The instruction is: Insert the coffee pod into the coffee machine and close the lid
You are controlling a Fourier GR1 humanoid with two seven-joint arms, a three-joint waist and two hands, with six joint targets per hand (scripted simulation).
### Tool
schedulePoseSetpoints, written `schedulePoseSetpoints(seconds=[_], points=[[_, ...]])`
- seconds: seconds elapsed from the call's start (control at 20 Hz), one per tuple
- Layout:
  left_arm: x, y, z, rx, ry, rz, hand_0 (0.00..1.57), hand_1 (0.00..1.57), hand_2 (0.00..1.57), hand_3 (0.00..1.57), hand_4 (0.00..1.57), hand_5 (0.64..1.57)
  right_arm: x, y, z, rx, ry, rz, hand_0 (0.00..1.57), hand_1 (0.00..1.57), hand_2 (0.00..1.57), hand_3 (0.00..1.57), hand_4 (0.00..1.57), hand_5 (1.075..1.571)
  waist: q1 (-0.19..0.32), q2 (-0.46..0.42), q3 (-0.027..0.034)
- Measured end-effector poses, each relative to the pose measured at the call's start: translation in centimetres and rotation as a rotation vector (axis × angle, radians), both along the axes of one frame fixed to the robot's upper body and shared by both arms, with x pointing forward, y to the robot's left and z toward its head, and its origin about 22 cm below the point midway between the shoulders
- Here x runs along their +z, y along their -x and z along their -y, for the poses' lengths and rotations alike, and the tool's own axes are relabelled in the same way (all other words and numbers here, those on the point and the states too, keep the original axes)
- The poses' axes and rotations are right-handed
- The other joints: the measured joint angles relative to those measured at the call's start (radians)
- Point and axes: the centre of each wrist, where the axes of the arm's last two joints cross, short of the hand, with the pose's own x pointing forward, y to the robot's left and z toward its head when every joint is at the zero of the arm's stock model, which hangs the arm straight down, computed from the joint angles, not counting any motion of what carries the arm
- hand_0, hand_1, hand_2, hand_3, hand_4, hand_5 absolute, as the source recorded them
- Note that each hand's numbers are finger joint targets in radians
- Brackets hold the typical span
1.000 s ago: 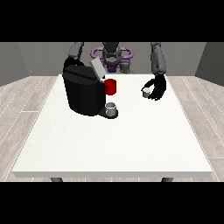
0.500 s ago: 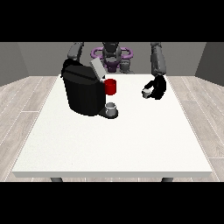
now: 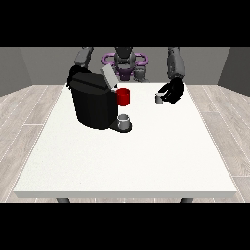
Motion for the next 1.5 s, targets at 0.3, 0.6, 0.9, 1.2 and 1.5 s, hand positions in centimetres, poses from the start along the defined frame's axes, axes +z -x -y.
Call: schedulePoseSetpoints(seconds=[0.3,0.6,0.9,1.2,1.5], points=[[4.5,-2.4,1.0,-0.081,0.014,0.050,1.23,1.23,1.32,1.29,0.57,1.571,-0.8,-0.4,0.7,-0.015,-0.009,-0.022,0.00,0.00,0.00,0.00,0.49,1.571,0.010,-0.019,0.0000],[8.8,-4.2,1.9,-0.130,0.023,0.081,1.25,1.25,1.33,1.28,0.54,1.571,-0.7,-0.9,-0.5,0.010,-0.003,-0.021,0.00,0.00,0.00,0.00,0.41,1.571,-0.007,-0.026,0.0000],[12.4,-5.6,3.2,-0.110,0.023,0.122,1.01,1.01,1.20,1.22,0.54,1.571,-0.2,-1.4,-1.6,0.052,-0.003,0.012,0.00,0.00,0.00,0.00,0.48,1.571,-0.041,-0.004,-0.0003],[17.1,-6.8,3.3,-0.052,0.041,0.186,1.21,1.21,1.25,1.19,0.49,1.571,1.3,-2.0,-2.5,0.102,-0.011,0.068,0.00,0.00,0.00,0.00,0.50,1.571,-0.102,0.030,-0.0003],[20.4,-7.4,3.2,-0.025,0.059,0.241,1.28,1.28,1.34,1.28,0.52,1.571,3.7,-2.7,-3.8,0.138,0.006,0.107,0.00,0.00,0.00,0.00,0.51,1.571,-0.154,0.066,-0.0004]])
